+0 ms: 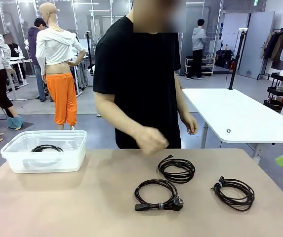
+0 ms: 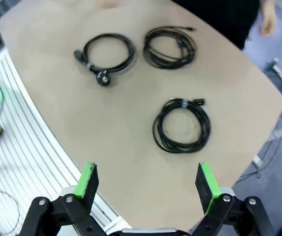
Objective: Organize and store the cables.
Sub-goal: Place the Power Cable into the Organizing box.
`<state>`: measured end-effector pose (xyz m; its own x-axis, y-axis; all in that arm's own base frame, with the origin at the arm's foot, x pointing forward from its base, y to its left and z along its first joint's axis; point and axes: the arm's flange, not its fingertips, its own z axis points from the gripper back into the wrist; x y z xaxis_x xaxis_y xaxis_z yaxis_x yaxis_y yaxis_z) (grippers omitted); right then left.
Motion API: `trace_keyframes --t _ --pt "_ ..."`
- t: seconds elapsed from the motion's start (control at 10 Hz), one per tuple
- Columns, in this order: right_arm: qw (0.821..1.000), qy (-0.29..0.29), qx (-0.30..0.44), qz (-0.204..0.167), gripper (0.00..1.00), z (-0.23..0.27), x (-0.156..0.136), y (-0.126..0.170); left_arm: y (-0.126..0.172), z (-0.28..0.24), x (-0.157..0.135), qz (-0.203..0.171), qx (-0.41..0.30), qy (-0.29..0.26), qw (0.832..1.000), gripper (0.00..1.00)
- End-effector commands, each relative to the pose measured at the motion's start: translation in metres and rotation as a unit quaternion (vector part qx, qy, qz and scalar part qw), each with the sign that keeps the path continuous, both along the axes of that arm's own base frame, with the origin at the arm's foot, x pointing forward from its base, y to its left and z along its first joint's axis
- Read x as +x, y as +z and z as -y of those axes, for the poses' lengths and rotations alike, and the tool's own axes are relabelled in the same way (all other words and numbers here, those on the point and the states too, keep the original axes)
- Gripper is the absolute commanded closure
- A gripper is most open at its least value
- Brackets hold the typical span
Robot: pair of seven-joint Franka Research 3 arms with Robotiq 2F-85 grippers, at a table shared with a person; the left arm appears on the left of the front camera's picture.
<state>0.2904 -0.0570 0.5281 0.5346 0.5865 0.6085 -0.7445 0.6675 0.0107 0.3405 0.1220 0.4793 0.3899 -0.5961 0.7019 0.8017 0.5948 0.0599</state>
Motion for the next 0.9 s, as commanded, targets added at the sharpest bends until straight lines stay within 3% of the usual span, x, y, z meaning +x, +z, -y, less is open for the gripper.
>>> trace_keyframes --t 0.0,0.5,0.8 --pt "0.998 0.046 -0.050 -0.010 0.00 -0.041 0.028 0.002 0.000 0.001 0.003 -0.002 0.004 0.009 1.000 0.00" --pt "0.963 0.230 -0.137 -0.015 0.00 -0.182 0.079 -0.033 0.000 0.001 0.003 -0.002 0.004 0.009 1.000 0.00" --pt "0.933 0.312 -0.170 -0.055 0.00 -0.249 0.089 -0.082 0.000 0.001 0.003 -0.002 0.004 0.009 1.000 0.00"
